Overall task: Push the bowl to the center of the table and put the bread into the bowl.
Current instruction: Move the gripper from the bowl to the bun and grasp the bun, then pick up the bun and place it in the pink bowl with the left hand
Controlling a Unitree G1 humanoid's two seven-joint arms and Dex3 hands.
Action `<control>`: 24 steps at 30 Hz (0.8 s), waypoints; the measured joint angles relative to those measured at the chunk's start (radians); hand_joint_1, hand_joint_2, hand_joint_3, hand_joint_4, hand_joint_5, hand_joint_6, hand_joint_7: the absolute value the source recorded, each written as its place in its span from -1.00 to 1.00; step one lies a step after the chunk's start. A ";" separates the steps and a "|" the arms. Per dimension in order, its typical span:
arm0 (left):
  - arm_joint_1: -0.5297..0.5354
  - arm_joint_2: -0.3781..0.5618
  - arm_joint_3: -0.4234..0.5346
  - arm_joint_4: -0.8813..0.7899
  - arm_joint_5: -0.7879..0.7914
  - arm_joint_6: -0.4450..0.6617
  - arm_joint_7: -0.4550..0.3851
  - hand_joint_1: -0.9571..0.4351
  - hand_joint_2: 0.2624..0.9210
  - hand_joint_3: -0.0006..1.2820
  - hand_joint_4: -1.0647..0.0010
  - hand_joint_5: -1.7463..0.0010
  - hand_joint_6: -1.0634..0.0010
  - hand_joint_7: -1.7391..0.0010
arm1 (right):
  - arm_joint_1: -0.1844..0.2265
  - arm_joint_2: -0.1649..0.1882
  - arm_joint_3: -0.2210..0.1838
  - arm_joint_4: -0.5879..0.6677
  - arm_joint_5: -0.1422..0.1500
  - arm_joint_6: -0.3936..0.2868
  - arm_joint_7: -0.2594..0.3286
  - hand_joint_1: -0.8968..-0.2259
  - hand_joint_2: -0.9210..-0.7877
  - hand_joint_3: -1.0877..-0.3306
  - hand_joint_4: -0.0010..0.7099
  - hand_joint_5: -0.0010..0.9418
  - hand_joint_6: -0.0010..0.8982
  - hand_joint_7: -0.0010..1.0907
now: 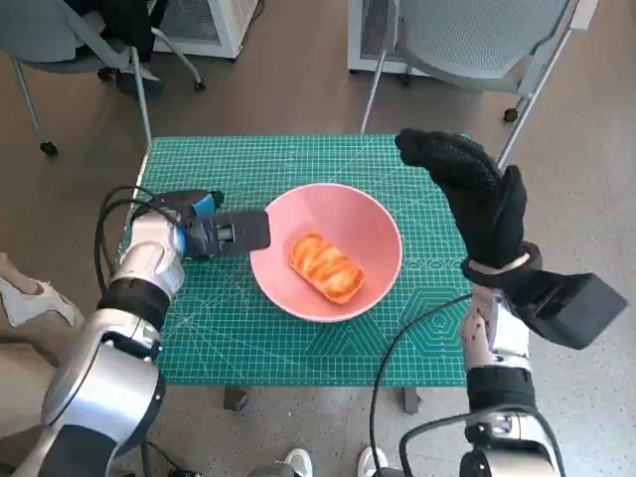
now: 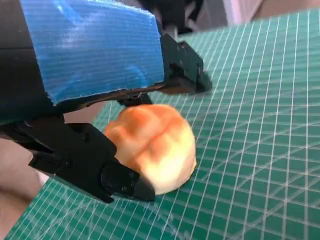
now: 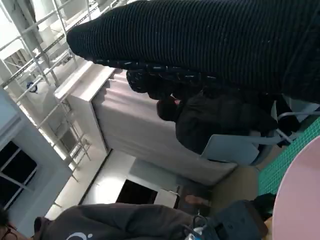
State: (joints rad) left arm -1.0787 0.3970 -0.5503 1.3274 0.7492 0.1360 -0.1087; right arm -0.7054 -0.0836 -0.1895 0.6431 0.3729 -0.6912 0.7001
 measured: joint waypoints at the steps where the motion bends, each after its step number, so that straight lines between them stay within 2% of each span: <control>1: 0.003 0.000 -0.005 0.000 0.001 -0.001 0.010 0.41 0.42 -0.39 -0.39 -0.37 -0.15 -0.29 | 0.000 -0.001 0.000 -0.001 0.000 0.001 0.000 -0.31 -1.00 -0.46 -0.78 -0.99 -1.00 -0.48; 5: 0.006 0.000 -0.023 0.001 0.008 -0.001 0.033 0.38 -0.16 0.22 -0.25 -0.57 -0.10 -0.55 | 0.000 -0.002 0.000 -0.004 0.004 0.004 0.000 -0.32 -1.00 -0.45 -0.78 -0.99 -1.00 -0.48; 6: 0.006 0.000 -0.025 0.001 0.010 -0.001 0.035 0.38 -0.22 0.28 -0.23 -0.60 -0.10 -0.57 | 0.000 -0.003 0.000 -0.004 0.004 0.004 0.000 -0.32 -1.00 -0.45 -0.78 -0.99 -1.00 -0.49; 9: 0.006 0.000 -0.028 0.001 0.015 -0.001 0.036 0.38 -0.49 0.63 -0.06 -0.80 -0.02 -0.75 | 0.000 -0.003 0.000 -0.003 0.004 0.004 0.000 -0.33 -1.00 -0.45 -0.78 -0.99 -1.00 -0.49; 11: 0.006 0.000 -0.028 0.002 0.016 -0.001 0.036 0.38 -0.57 0.75 0.00 -0.87 0.02 -0.83 | 0.000 -0.003 0.000 -0.003 0.004 0.004 0.000 -0.33 -1.00 -0.45 -0.78 -1.00 -1.00 -0.49; 14: 0.006 0.001 -0.028 0.002 0.017 -0.001 0.036 0.38 -0.64 0.84 0.04 -0.95 0.05 -0.86 | 0.000 -0.003 0.000 -0.002 0.004 0.004 -0.002 -0.33 -1.00 -0.45 -0.78 -1.00 -1.00 -0.50; 16: 0.006 0.002 -0.028 0.002 0.017 0.000 0.036 0.38 -0.60 0.78 0.01 -0.93 0.04 -0.80 | 0.000 -0.003 0.000 -0.001 0.004 0.004 -0.002 -0.33 -1.00 -0.45 -0.78 -1.00 -1.00 -0.50; 20: 0.006 0.004 -0.026 0.002 0.017 0.000 0.037 0.38 -0.41 0.53 -0.15 -0.80 -0.01 -0.63 | -0.001 -0.003 0.001 0.003 0.004 0.004 -0.002 -0.33 -1.00 -0.45 -0.78 -1.00 -1.00 -0.50; 24: 0.006 0.007 -0.024 0.002 0.016 0.000 0.037 0.38 -0.33 0.40 -0.27 -0.65 -0.01 -0.62 | -0.004 -0.003 0.001 0.012 0.004 0.003 -0.002 -0.33 -1.00 -0.46 -0.78 -1.00 -1.00 -0.50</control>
State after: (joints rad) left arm -1.0731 0.4039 -0.5739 1.3291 0.7651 0.1365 -0.0719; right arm -0.7092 -0.0862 -0.1889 0.6551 0.3770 -0.6878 0.6979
